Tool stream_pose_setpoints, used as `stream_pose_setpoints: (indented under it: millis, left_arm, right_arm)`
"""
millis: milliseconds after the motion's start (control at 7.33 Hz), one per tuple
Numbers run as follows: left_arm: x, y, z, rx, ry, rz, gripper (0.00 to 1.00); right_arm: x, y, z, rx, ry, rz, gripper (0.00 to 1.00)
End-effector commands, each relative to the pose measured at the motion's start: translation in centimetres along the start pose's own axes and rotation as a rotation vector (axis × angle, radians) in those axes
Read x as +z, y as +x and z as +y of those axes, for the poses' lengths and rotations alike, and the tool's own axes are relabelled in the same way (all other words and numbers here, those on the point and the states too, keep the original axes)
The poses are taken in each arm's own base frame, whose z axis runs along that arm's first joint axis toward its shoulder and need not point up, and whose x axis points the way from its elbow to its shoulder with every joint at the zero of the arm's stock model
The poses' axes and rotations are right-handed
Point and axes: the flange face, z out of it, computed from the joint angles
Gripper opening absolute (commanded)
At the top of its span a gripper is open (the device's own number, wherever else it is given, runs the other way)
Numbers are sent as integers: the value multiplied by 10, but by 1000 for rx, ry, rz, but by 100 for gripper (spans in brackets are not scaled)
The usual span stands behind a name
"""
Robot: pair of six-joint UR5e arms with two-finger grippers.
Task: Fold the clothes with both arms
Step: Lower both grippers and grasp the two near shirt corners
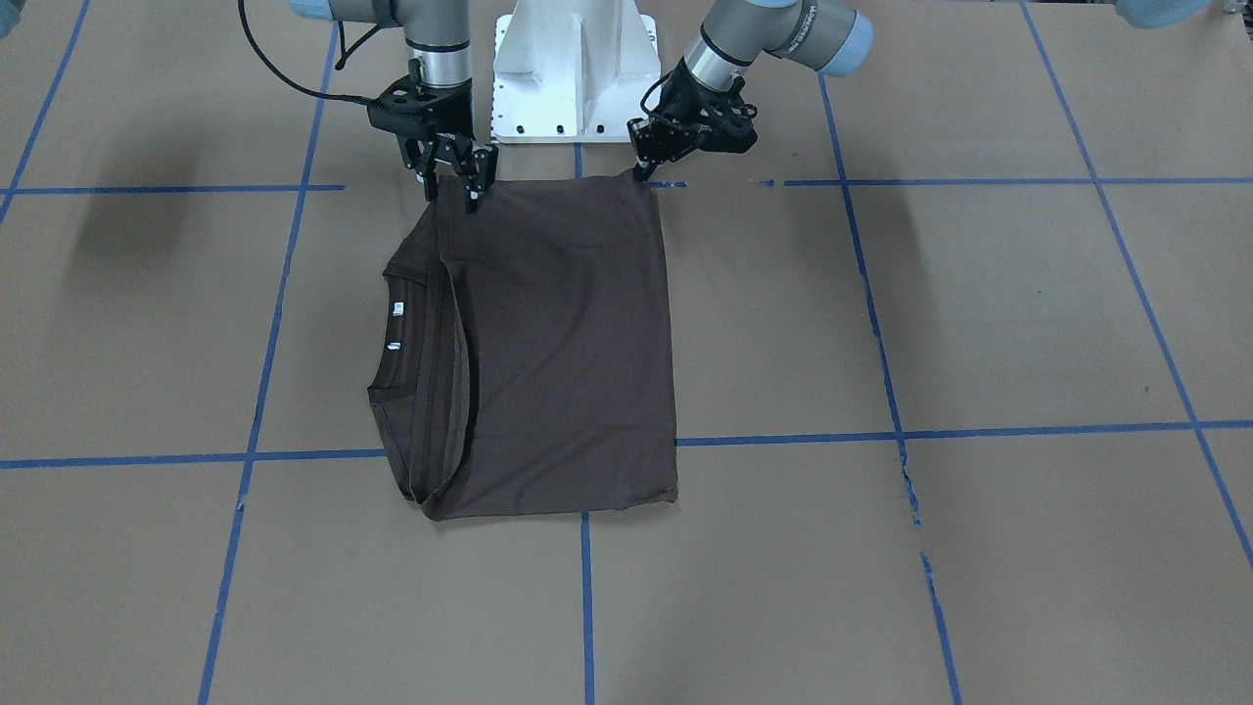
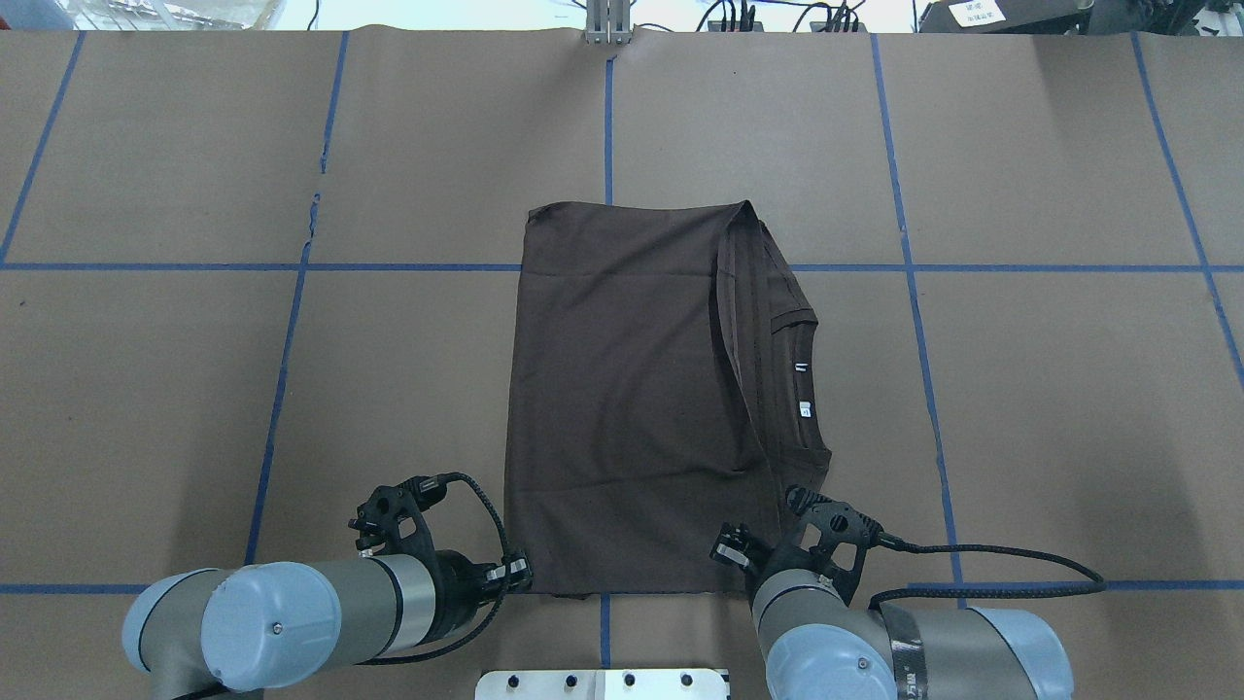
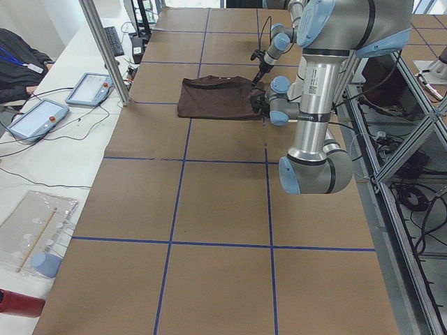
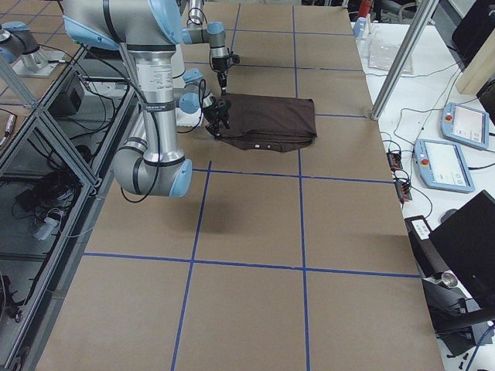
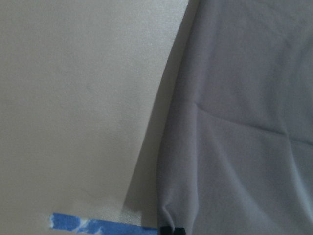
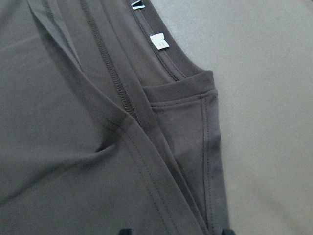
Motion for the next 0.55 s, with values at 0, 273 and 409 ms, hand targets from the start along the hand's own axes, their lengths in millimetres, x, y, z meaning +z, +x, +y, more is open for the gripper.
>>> stream_pose_setpoints:
  millis: [0, 273, 409]
  left_arm:
    - [0, -1, 0, 0, 0, -1, 0]
    - [0, -1, 2, 1, -3, -2, 0]
    - [0, -1, 2, 1, -3, -2, 0]
  right_arm:
    - [2, 2, 1, -3, 3, 4, 69]
    - [6, 8, 4, -12, 9, 13, 69]
    - [6, 9, 4, -13, 13, 13, 69]
